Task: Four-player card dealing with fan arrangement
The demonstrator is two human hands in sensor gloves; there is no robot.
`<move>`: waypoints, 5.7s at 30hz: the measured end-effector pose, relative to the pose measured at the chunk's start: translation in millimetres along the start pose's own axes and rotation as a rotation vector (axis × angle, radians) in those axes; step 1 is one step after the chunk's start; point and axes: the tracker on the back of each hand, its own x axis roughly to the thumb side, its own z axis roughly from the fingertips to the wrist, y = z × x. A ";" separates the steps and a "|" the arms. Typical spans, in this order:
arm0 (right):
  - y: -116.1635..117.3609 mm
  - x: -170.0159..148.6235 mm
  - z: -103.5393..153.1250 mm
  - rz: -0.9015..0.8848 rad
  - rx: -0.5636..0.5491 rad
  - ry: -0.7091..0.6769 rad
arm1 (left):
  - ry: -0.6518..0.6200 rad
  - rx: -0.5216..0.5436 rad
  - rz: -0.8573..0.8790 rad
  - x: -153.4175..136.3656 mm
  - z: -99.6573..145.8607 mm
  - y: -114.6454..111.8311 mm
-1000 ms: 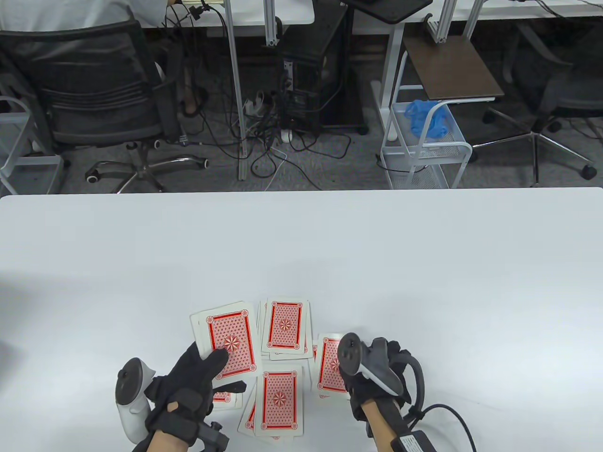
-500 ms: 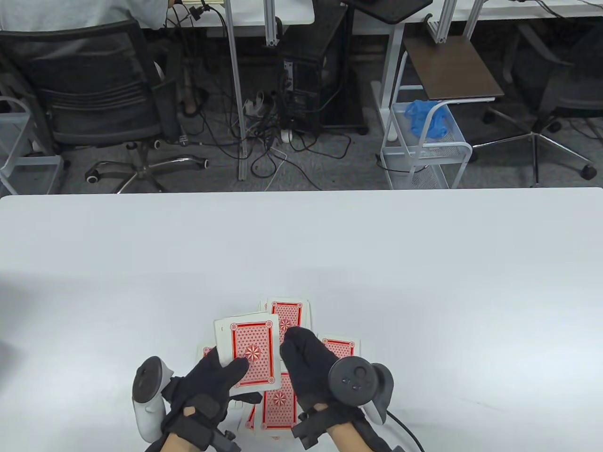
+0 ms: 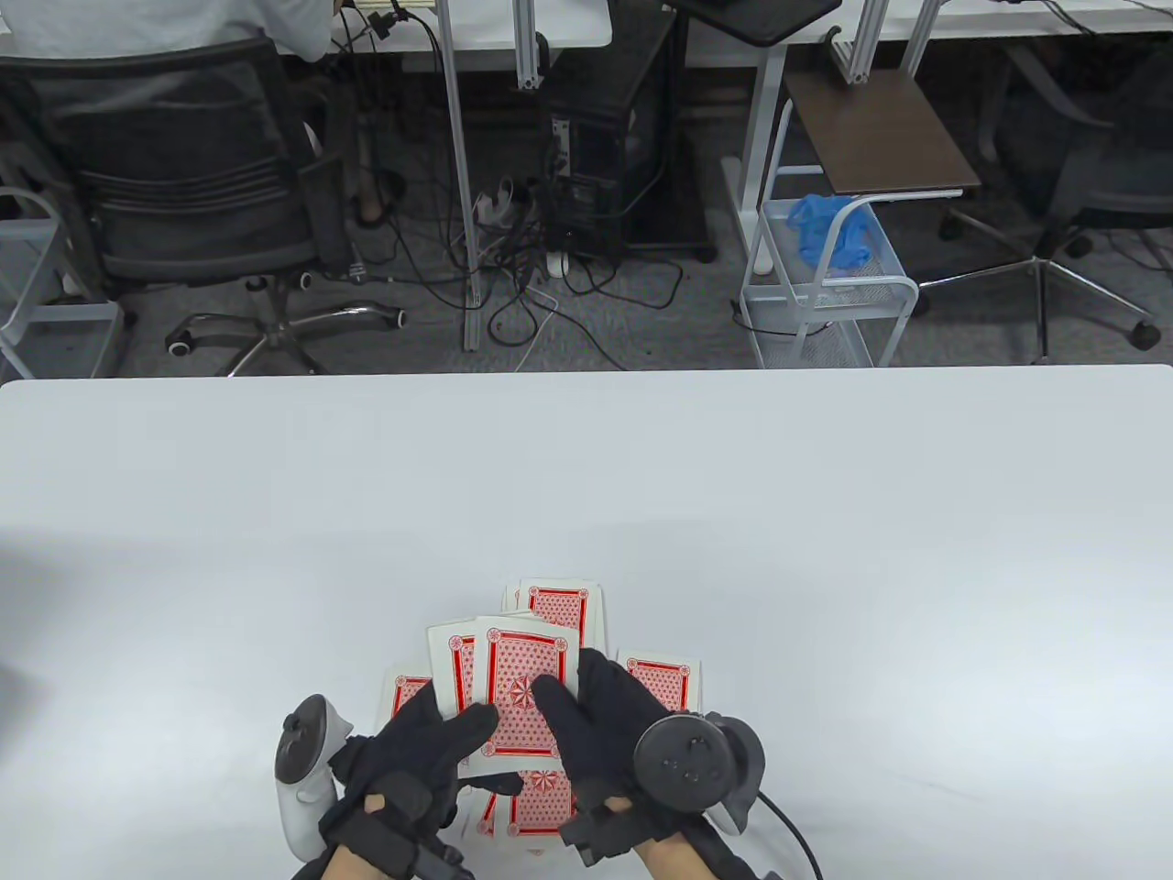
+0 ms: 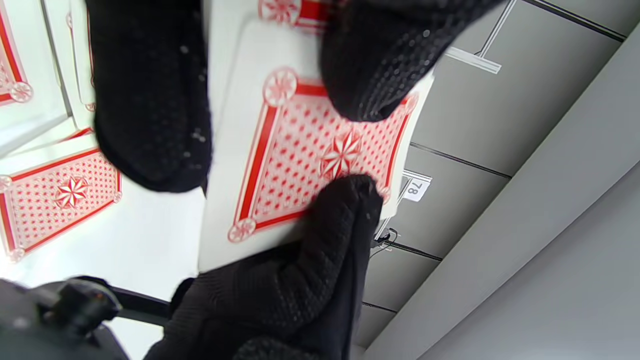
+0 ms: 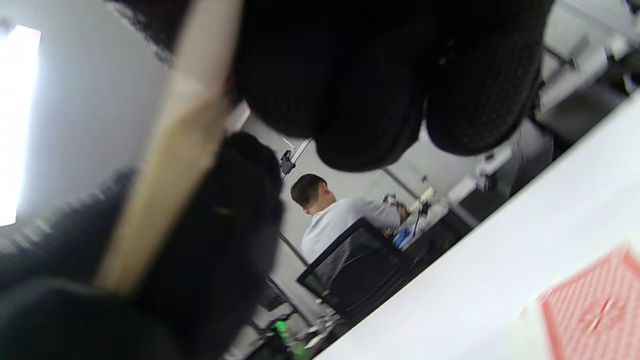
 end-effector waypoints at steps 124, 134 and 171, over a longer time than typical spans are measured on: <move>44.8 -26.5 -73.5 0.353 0.107 0.163 | -0.040 0.213 -0.152 28.0 14.6 54.0; 22.6 30.7 -10.1 0.348 -0.009 -0.095 | -0.061 0.098 -0.075 14.4 5.8 12.5; -2.5 -18.4 0.1 0.117 0.018 0.096 | 0.030 0.103 -0.178 -1.8 1.3 5.6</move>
